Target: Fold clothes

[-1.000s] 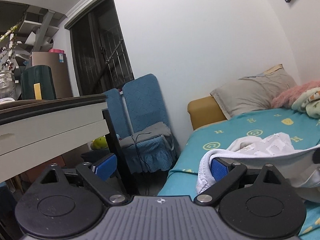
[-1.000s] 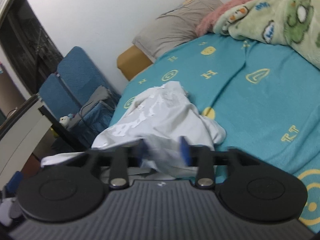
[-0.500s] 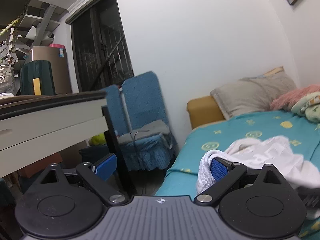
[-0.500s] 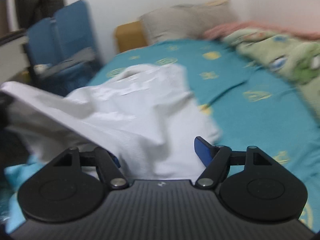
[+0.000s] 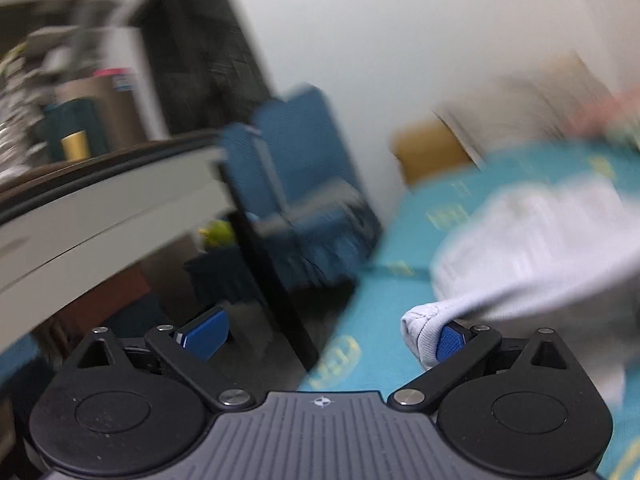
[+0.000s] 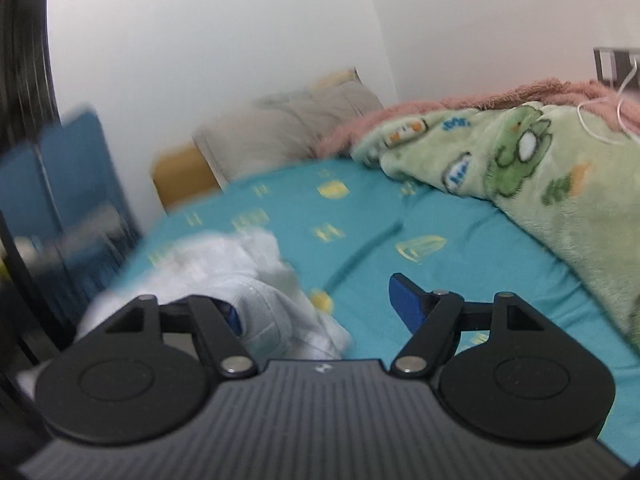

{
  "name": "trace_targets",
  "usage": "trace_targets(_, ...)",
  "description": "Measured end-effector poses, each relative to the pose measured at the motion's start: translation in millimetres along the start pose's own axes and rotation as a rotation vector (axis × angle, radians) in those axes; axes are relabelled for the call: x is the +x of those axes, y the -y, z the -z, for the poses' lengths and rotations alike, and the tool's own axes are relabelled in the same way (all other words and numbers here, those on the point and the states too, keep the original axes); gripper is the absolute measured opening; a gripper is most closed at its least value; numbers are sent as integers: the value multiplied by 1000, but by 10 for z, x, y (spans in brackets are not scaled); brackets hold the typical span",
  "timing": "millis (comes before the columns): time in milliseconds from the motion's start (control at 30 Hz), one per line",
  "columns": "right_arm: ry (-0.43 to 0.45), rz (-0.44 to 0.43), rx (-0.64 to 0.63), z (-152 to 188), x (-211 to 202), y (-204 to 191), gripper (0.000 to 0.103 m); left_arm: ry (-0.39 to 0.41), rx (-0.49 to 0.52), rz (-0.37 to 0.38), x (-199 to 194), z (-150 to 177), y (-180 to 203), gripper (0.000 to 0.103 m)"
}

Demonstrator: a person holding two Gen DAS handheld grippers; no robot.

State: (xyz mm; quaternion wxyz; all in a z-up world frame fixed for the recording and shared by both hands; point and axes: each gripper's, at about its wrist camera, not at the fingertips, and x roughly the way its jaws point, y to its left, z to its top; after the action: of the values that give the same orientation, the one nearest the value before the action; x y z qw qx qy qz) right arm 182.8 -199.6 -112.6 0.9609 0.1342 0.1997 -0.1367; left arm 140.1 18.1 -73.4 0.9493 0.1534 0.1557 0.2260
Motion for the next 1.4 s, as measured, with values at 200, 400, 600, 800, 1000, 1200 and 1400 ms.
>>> trace_targets(200,-9,29,6,-120,-132,3,73,36,-188,-26,-146,-255,-355,103)
trace_targets(400,214,7,1,-704,-798,40,76,170,-286,4,-579,-703,-735,103)
trace_targets(600,354,-43,-22,-1585,-1618,63,76,252,-392,50,-1109,-1496,-1201,103)
trace_targets(800,445,-121,0,-2495,-2628,158,76,415,-426,83,-1835,-2487,-1839,103)
trace_targets(1000,575,-167,-4,-3218,-3795,313,76,586,-412,69,-2759,-3278,-2449,103)
trace_targets(1200,696,-187,-46,-3602,-4874,376,76,653,-404,68,-3627,-3892,-2980,103)
trace_targets(1400,696,-188,-53,-3704,-5334,506,76,601,-463,161,-4024,-4089,-3302,103)
